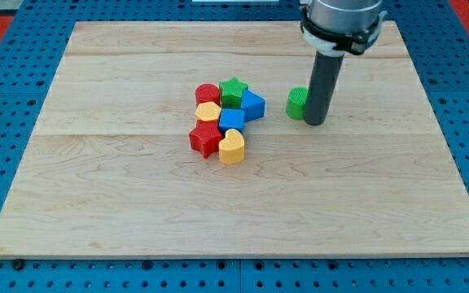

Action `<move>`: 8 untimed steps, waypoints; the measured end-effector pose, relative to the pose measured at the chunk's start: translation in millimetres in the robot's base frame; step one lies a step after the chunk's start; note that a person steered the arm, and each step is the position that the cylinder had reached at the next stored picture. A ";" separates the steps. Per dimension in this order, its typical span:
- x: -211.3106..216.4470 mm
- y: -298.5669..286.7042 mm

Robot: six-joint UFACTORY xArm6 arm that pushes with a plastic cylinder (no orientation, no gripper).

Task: Push the green circle towards the top center of the board

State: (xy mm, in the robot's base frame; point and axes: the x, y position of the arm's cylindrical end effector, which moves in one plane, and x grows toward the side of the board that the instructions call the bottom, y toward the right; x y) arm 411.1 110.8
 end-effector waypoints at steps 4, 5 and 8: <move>1.8 5.3; 6.3 0.7; -59.2 -46.9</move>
State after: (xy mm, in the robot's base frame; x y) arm 351.9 63.9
